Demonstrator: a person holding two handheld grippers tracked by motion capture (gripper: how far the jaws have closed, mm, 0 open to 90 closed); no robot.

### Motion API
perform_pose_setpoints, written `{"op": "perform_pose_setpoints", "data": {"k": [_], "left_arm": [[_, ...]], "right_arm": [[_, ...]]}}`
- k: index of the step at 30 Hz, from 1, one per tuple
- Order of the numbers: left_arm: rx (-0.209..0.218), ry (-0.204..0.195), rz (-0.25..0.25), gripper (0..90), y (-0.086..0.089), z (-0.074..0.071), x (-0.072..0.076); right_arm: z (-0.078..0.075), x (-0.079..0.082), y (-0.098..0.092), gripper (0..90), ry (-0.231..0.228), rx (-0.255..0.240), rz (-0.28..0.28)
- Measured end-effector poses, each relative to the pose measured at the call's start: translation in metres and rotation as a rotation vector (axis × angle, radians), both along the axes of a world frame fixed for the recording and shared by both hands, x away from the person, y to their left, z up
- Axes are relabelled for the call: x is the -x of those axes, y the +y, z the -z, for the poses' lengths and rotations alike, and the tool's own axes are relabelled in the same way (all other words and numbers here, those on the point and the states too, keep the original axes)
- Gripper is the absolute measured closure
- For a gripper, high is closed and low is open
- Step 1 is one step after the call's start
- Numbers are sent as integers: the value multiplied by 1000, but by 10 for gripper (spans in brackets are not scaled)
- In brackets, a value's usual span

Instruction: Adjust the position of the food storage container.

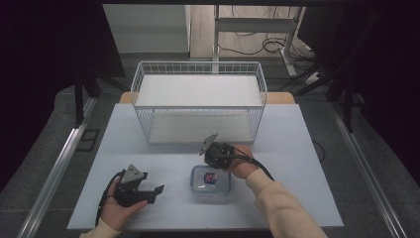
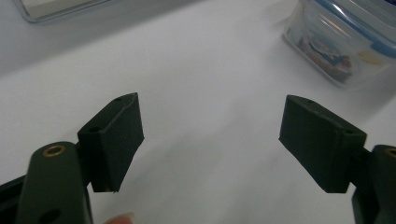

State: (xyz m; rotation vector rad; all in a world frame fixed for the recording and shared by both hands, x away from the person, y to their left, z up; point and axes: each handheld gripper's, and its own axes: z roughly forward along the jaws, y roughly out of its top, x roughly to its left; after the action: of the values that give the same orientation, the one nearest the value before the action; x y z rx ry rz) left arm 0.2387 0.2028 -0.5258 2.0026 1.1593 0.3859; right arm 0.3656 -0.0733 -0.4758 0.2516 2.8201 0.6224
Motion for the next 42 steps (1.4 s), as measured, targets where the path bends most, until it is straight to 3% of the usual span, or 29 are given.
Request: {"op": "perform_pose_setpoints", "data": {"k": [4,13,17,18,21,22,23,24,28,29,30,31,32,35,36,37,38,40,42], "left_arm": [[0,0,1,207,-1,0,0],[5,4,1,205,0,0,-1],[4,1,0,206,0,0,0],[6,-1,-2,205,0,0,0],[8,0,-2,206,0,-1,1],[11,3,-1,204,-1,0,1],[15,7,1,204,-1,0,1],[19,10,3,204,-1,0,0],[38,14,3,201,-3,-1,1],[38,14,3,200,-3,-1,1],[37,12,4,200,-2,-1,1],[36,11,4,200,-2,-1,1],[38,12,1,200,-3,-1,1],[37,12,1,200,-4,-1,1],[35,14,3,200,-5,-1,1],[35,14,5,200,-5,-1,1],[35,13,6,200,-6,-1,1],[37,12,4,200,-6,-1,1],[39,13,0,200,-6,-2,2]], "right_arm": [[0,5,3,897,-3,8,-23],[0,7,1,897,5,-14,-12],[-5,7,-1,897,-33,-23,8],[-14,6,-6,897,-46,-60,29],[-24,7,-14,897,-62,-90,54],[-32,9,-24,896,-71,-126,88],[-32,9,-24,896,-71,-126,88],[-38,13,-35,895,-70,-171,126],[-42,23,-60,888,-66,-269,208],[-42,23,-60,888,-66,-269,208],[-42,30,-73,832,-57,-322,254],[-42,30,-73,832,-57,-322,254],[-40,38,-86,807,-48,-369,298],[-34,46,-101,745,-36,-407,316],[-31,50,-107,664,-29,-430,335],[-23,58,-119,459,-20,-495,401],[-20,60,-124,376,-9,-512,439],[-18,63,-128,330,5,-519,464],[-12,70,-141,249,52,-562,524]]}}
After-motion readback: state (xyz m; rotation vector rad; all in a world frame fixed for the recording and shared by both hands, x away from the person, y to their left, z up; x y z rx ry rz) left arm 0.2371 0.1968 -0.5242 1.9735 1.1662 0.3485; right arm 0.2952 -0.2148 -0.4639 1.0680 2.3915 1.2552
